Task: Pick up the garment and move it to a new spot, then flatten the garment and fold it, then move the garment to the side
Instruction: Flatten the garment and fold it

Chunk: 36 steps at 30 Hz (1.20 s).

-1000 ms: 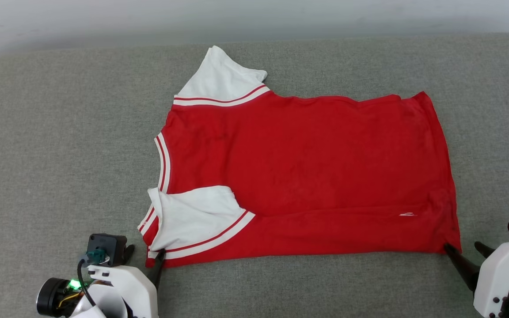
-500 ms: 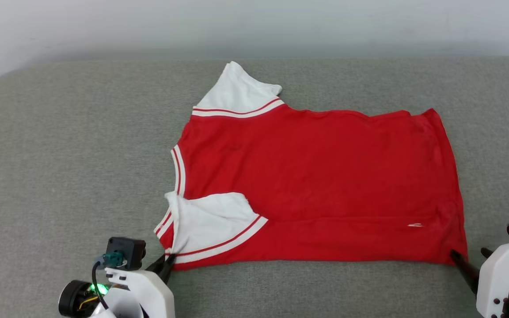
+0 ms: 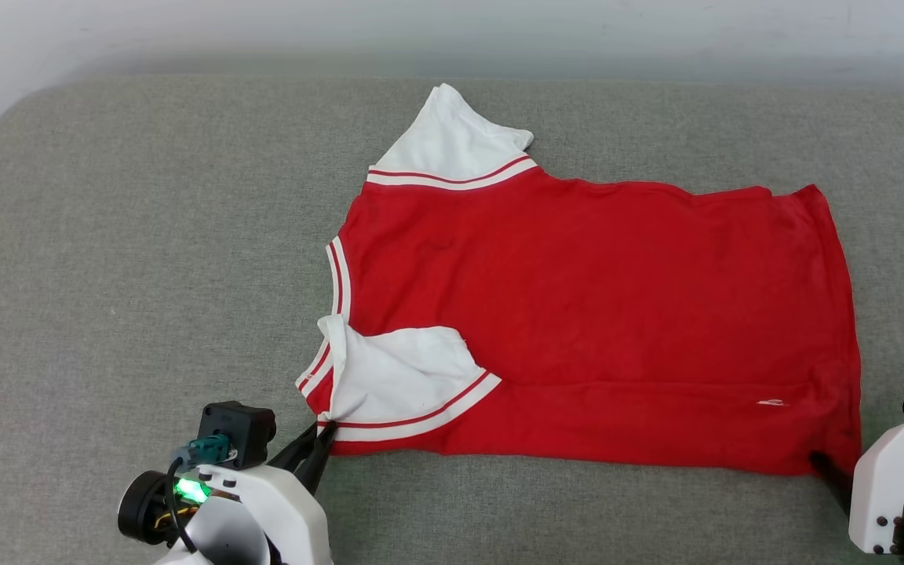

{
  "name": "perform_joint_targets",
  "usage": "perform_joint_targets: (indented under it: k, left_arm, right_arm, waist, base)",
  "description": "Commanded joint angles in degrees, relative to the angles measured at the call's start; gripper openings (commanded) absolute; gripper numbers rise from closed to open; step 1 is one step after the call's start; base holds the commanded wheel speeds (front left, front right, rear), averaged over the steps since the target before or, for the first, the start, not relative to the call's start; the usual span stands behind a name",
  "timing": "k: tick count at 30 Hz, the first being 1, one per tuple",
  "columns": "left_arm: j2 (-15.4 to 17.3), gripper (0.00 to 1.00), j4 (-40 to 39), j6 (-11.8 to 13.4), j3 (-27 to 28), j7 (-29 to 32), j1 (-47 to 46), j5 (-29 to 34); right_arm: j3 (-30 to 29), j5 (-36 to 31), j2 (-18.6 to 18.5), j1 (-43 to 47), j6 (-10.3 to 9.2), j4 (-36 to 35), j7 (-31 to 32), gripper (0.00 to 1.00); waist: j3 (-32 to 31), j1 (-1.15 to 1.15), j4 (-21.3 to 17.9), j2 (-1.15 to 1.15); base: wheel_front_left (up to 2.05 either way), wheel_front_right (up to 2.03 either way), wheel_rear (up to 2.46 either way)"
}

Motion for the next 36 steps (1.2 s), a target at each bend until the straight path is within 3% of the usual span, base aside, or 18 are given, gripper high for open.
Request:
perform_joint_targets:
  k: [1, 2, 3, 4, 22, 30, 36]
  left_arm:
    - [0.3, 0.00, 0.0, 0.1, 0.0, 0.2, -0.4, 0.4]
    - [0.3, 0.00, 0.1, 0.1, 0.0, 0.2, -0.3, 0.4]
    - [0.4, 0.00, 0.3, 0.2, 0.0, 0.3, -0.3, 0.3]
    - [0.5, 0.00, 0.5, 0.2, 0.0, 0.3, -0.2, 0.2]
    - [2.5, 0.00, 3.5, 1.4, -0.1, 0.9, 6.8, -2.4]
    - [3.2, 0.00, 2.0, 2.6, -1.1, 2.3, 11.7, -3.9]
    - [2.3, 0.00, 3.9, 2.1, -1.9, 1.9, 11.4, -3.8]
  right_arm:
    - [0.9, 0.0, 0.9, 0.0, -0.07, 1.7, 0.9, 1.00]
    - [1.2, 0.3, 1.1, 0.1, -0.06, 2.3, 1.2, 0.53]
    - [1.5, 0.5, 1.2, 0.1, -0.06, 2.8, 1.6, 0.22]
    - [1.7, 0.6, 1.2, 0.2, -0.06, 3.1, 1.9, 0.00]
    - [-0.7, 4.3, -2.0, 3.8, -0.09, -0.4, 4.2, 0.00]
    - [-4.0, 6.3, -0.5, 11.4, -0.09, -6.1, 8.6, 0.00]
    - [-4.8, 5.3, 1.3, 13.9, -0.09, -6.9, 9.6, 0.00]
  waist:
    - [0.3, 0.00, 0.2, 0.00]
    - [0.4, 0.00, 0.2, 0.00]
    - [0.5, 0.00, 0.3, 0.00]
    - [0.5, 0.00, 0.3, 0.00]
    - [-8.5, 0.00, -1.1, 0.00]
    - [-10.2, 0.00, -0.7, 0.00]
    - [-9.8, 0.00, -0.6, 0.00]
  base:
    - [0.00, 0.00, 0.00]
    - [0.00, 0.00, 0.00]
    - [0.00, 0.00, 0.00]
    - [0.00, 0.00, 0.00]
    - [0.00, 0.00, 0.00]
    - [0.00, 0.00, 0.00]
    - [0.00, 0.00, 0.00]
